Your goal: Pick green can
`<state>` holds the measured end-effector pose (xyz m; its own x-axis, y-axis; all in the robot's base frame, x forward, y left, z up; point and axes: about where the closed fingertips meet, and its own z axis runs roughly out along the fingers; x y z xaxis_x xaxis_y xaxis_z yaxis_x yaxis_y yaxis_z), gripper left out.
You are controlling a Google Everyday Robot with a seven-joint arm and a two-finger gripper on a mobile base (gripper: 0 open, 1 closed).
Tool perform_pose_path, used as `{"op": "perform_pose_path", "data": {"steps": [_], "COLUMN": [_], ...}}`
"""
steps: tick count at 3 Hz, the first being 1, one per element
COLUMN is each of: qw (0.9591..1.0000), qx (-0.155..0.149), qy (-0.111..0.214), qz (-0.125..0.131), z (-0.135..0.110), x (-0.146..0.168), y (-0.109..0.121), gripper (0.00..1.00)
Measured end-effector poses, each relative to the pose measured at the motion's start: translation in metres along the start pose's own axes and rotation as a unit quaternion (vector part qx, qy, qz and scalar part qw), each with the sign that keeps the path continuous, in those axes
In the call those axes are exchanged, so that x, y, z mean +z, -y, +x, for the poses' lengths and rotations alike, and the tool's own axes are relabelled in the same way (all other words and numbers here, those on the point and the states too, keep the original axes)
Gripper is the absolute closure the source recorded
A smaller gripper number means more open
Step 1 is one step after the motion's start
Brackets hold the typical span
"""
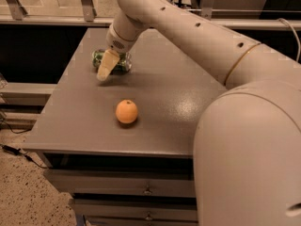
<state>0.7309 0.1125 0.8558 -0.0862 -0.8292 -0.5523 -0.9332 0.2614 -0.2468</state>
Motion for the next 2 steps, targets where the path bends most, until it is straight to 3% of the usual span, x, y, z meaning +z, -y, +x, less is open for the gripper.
{"op": "perform_pose_path", "data": {"steps": [1,2], "qw": [0.9991,0.9981], "qx": [-0.018,-0.027], "qy": [-0.039,-0.054], "qz": [0.009,0.016], "z": [0.0034,0.0037], "x": [0.0072,0.0063], "y": [0.001,0.0029], "gripper": [0.25,0.48]}}
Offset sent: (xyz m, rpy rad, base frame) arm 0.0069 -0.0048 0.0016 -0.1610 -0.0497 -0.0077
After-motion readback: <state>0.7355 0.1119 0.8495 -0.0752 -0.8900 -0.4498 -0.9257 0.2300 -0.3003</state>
